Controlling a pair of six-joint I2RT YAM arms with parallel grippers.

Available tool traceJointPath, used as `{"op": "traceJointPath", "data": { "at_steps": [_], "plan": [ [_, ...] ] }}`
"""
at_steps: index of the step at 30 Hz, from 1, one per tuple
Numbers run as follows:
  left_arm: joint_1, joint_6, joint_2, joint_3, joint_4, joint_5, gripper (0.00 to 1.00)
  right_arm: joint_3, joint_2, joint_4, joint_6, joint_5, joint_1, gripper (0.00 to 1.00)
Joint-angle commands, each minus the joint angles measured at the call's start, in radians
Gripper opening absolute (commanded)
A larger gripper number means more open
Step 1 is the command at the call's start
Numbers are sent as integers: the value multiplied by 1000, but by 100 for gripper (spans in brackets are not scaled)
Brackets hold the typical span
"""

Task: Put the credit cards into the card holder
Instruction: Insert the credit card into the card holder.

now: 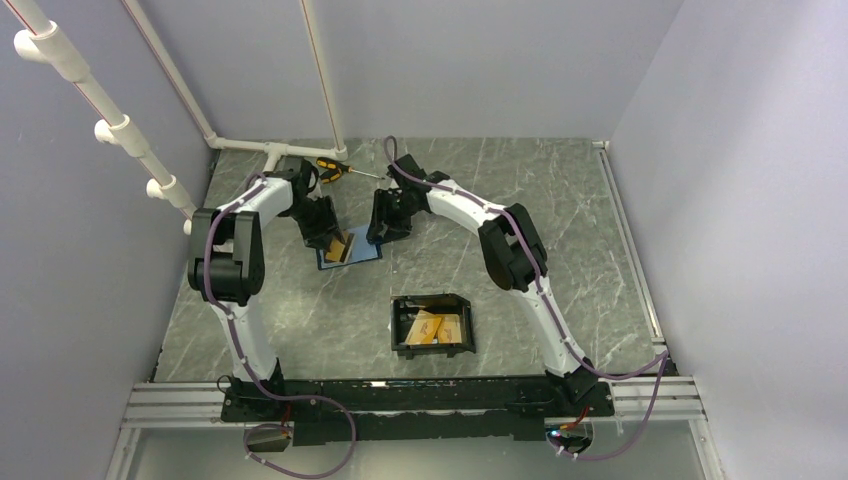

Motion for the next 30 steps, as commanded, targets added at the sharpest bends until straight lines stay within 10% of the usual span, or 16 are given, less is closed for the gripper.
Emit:
{"op": "traceJointPath", "data": {
  "at_steps": [1,19,30],
  "plan": [
    [-14,-8,60,-30,-16,-68,49,31,-32,-124,-48,214,40,58],
    [-26,-212,107,60,126,23,34,-12,-32,-127,-15,163,53,42],
    [34,-22,-61,5,47,110,71,-51,-44,-83,-57,87,36,40]
  ]
}}
